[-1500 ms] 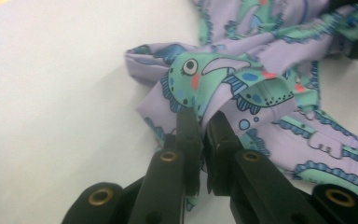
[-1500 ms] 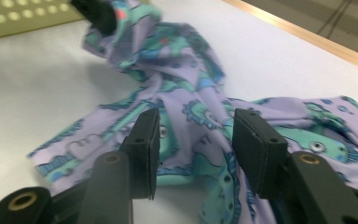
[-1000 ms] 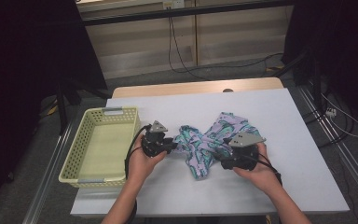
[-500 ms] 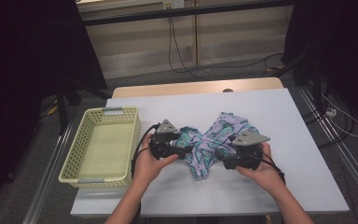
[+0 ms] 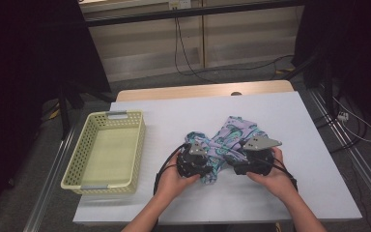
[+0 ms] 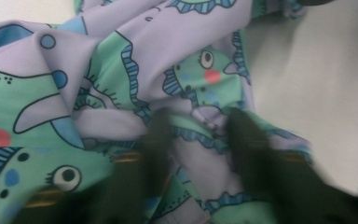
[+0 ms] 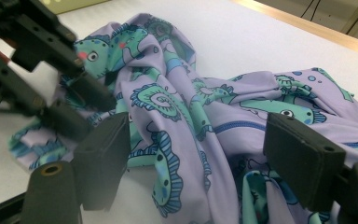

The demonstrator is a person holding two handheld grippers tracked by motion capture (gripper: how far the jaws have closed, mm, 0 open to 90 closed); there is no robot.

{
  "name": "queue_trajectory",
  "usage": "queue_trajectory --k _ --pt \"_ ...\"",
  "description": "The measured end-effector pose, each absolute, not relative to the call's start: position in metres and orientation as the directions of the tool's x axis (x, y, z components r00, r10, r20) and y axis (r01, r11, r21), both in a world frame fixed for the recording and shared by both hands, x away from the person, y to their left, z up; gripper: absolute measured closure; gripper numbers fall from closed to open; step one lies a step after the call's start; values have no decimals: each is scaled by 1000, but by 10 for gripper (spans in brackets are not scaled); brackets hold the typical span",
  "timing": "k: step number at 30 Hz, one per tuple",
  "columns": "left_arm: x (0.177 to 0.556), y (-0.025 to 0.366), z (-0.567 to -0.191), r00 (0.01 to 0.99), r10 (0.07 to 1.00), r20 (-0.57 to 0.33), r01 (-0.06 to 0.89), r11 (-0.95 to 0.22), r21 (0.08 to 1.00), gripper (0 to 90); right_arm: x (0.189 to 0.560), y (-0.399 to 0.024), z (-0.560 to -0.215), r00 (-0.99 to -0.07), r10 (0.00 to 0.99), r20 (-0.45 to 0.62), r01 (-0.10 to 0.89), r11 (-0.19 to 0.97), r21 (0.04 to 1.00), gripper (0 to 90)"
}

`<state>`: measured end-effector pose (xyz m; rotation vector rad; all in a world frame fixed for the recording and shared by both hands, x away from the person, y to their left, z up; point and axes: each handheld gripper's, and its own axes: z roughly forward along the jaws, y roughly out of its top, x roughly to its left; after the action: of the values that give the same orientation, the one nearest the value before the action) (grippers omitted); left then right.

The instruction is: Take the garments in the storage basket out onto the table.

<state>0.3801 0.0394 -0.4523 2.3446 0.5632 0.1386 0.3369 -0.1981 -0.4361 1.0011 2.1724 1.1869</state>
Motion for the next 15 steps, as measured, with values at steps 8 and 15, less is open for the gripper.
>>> queue_trajectory --k 8,15 --pt "391 60 -433 879 448 -165 426 -582 692 837 336 -196 -436 -624 779 -67 366 367 855 227" --pt "406 92 -418 839 508 -196 468 -488 737 837 332 -182 -432 -666 743 -68 336 380 861 283"
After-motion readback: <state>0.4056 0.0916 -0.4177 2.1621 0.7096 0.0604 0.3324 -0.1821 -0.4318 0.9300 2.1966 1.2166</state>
